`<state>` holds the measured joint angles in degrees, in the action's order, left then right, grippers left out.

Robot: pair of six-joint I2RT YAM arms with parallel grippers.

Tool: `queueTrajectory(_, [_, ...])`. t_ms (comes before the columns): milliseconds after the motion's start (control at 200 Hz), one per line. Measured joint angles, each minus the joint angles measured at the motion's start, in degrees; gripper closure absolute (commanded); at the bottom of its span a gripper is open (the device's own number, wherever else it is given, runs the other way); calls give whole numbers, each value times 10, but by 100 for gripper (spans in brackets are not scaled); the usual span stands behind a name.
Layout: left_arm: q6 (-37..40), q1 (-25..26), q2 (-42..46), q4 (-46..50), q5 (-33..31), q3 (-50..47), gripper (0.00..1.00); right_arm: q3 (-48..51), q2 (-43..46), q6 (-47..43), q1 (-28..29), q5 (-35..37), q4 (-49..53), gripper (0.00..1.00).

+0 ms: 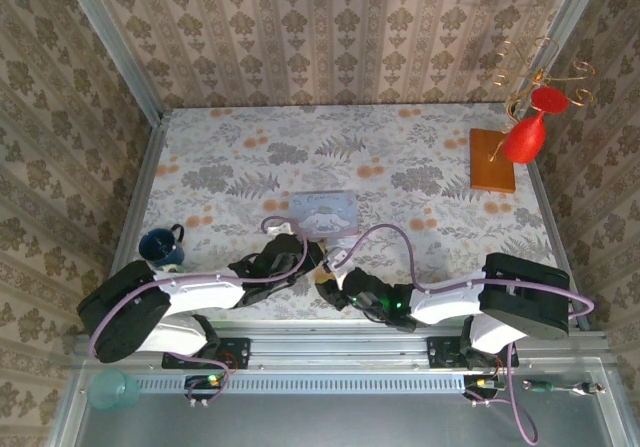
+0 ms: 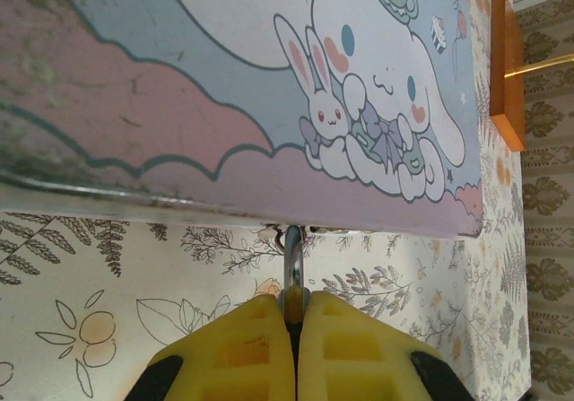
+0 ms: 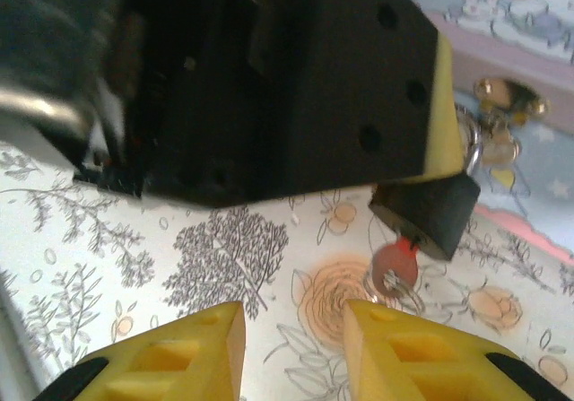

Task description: Unlock a padlock with a key

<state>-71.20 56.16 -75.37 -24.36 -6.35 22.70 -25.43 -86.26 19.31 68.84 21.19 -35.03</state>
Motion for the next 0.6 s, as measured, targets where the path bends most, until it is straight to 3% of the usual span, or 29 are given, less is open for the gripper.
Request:
queueTrajectory(375, [-13,9,0,9,-12,0,100,-53,-53,-18,17,111,57,72])
queueTrajectory(600, [-23,19,0,9,-14,0,100,-65,-60,-8,17,160,79,86])
